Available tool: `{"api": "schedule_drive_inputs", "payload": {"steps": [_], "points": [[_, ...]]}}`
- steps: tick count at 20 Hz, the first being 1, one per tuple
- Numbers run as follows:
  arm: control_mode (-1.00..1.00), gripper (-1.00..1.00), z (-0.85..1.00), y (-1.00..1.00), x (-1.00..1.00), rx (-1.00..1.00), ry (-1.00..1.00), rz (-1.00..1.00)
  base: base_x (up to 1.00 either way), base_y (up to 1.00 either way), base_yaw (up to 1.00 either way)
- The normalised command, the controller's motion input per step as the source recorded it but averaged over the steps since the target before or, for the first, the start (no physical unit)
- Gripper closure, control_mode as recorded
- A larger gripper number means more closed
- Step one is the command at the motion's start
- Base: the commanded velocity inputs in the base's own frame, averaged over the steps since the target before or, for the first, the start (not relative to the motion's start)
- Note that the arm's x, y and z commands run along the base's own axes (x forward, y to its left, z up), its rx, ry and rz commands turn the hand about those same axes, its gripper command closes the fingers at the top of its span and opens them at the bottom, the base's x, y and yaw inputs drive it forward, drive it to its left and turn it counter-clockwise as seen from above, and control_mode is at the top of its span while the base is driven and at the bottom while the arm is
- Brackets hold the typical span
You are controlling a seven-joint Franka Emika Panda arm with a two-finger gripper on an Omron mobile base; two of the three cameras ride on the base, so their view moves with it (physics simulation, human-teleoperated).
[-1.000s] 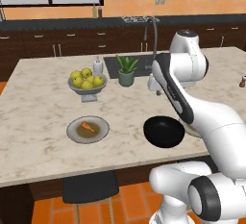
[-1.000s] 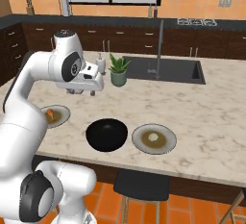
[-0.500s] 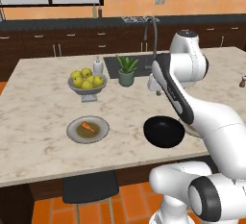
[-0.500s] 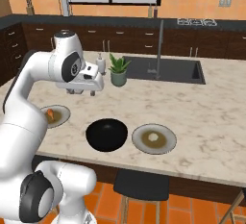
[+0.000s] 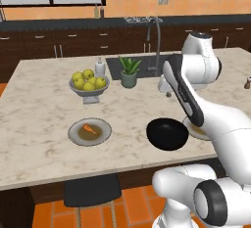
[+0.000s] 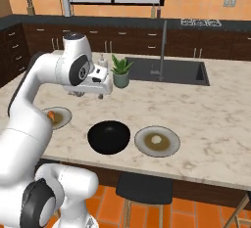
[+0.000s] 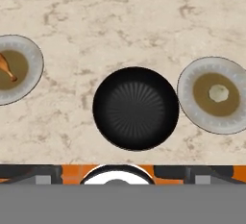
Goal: Pick the chicken drumstick and garlic from their plates and place them in the bowl. Then put the bowl in the fridge.
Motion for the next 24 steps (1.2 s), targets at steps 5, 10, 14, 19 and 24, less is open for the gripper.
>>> {"api": "schedule_drive_inputs", "payload": {"steps": [5, 10, 14, 19, 24], "points": [[-1.00, -1.00, -0.44, -1.00, 0.00, 0.01, 0.02, 0.00, 0.00, 0.00, 0.00], [-1.00, -1.00, -0.84, -1.00, 0.41, 0.06, 0.09, -0.09, 0.00, 0.00, 0.00], [-1.00, -1.00, -0.82, -0.88, 0.34, 0.01, 0.03, -0.22, 0.00, 0.00, 0.00], [-1.00, -1.00, -0.39, -0.91, 0.40, 0.13, 0.04, -0.26, 0.00, 0.00, 0.00], [-1.00, -1.00, -0.59, -0.14, 0.47, 0.06, 0.20, -0.20, 0.00, 0.00, 0.00]]}}
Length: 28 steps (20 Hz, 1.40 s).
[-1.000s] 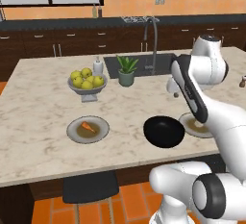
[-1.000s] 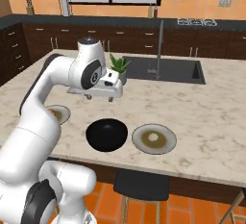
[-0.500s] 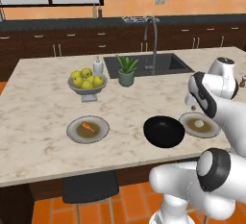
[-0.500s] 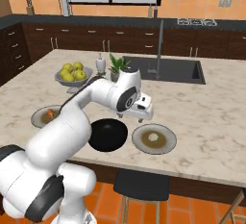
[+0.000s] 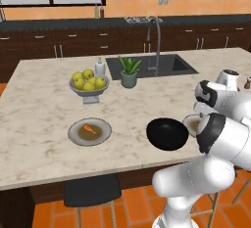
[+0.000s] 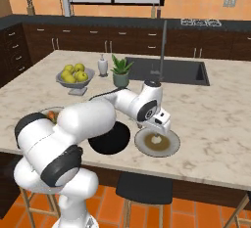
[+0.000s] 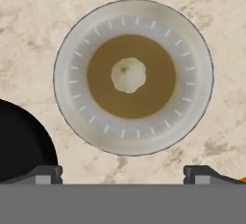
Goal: Pick the chicken drumstick and garlic from their plates and place them in the bowl. Then put the bowl in the fridge.
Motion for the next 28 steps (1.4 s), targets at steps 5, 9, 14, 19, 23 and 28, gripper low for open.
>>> {"api": "schedule_drive_inputs", "payload": {"steps": [5, 9, 14, 19, 23, 28], "points": [[-1.00, -1.00, -0.28, -0.35, 0.16, 0.00, 0.07, -0.11, 0.00, 0.00, 0.00], [-1.00, -1.00, -0.40, -0.16, 0.05, 0.01, 0.00, -0.07, 0.00, 0.00, 0.00], [-1.00, -1.00, -0.44, 0.00, 0.16, 0.06, 0.00, -0.10, 0.00, 0.00, 0.00], [-1.00, -1.00, -0.30, 0.00, 0.26, 0.00, 0.00, -0.10, 0.00, 0.00, 0.00], [-1.00, -1.00, -0.15, 0.00, 0.43, 0.00, 0.00, -0.09, 0.00, 0.00, 0.00], [-1.00, -1.00, -0.25, 0.00, 0.30, 0.00, 0.02, -0.08, 0.00, 0.00, 0.00]]}}
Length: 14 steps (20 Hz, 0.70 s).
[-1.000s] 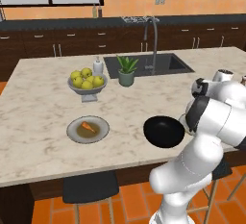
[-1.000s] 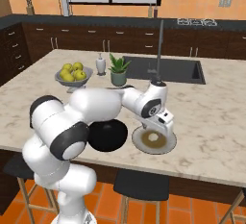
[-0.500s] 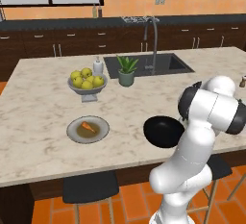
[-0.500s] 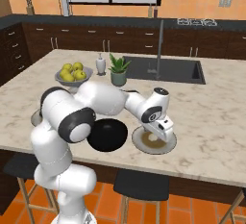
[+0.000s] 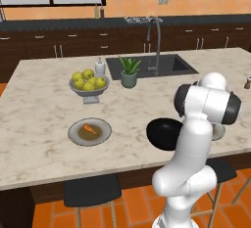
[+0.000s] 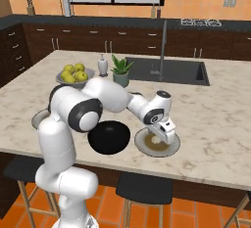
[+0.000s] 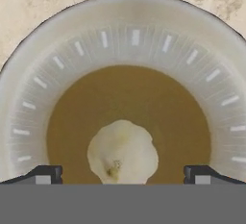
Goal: Pick the chicken drumstick and garlic from their plates and place them in the bowl. Then put the bowl in the fridge.
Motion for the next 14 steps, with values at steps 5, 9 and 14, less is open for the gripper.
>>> {"api": "schedule_drive_inputs", "payload": {"steps": [5, 9, 14], "points": [[-1.00, -1.00, -0.25, -0.04, 0.16, 0.00, 0.02, -0.08, 0.00, 0.00, 0.00], [-1.00, -1.00, -0.19, -0.02, 0.00, 0.00, 0.01, -0.09, 0.00, 0.00, 0.00], [-1.00, -1.00, -0.09, 0.00, 0.00, 0.00, 0.00, -0.12, 0.00, 0.00, 0.00]]}}
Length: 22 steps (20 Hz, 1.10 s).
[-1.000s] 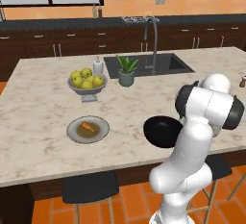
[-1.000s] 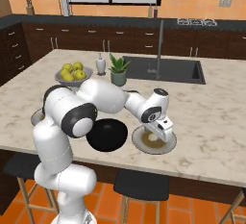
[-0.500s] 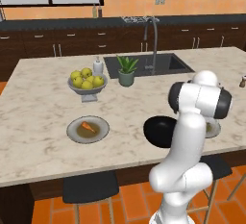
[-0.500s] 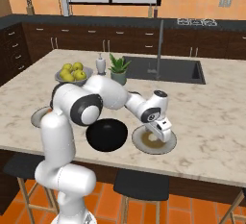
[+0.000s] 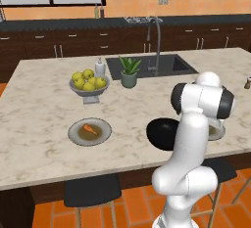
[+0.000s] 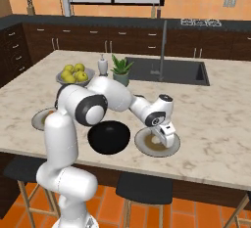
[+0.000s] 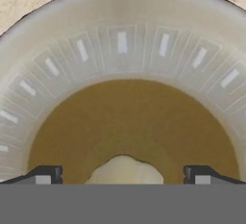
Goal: Pick the chicken drumstick and garlic from their plates and place them in the bowl. Then put the bowl in the fridge.
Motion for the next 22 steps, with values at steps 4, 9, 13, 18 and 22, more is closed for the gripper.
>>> {"api": "schedule_drive_inputs", "payload": {"steps": [4, 9, 13, 18, 22], "points": [[-1.00, -1.00, -0.26, 0.00, 0.02, 0.00, 0.04, -0.12, 0.00, 0.00, 0.00], [-1.00, 1.00, -0.31, 0.21, 0.06, 0.00, 0.04, -0.09, 0.00, 0.00, 0.00], [-1.00, 1.00, -0.11, 0.25, -0.05, 0.00, 0.00, -0.08, 0.00, 0.00, 0.00], [-1.00, 1.00, 0.13, 0.28, -0.39, 0.00, -0.04, -0.04, 0.00, 0.00, 0.00], [-1.00, 1.00, 0.62, 0.46, -0.57, 0.00, -0.08, -0.01, 0.00, 0.00, 0.00]]}}
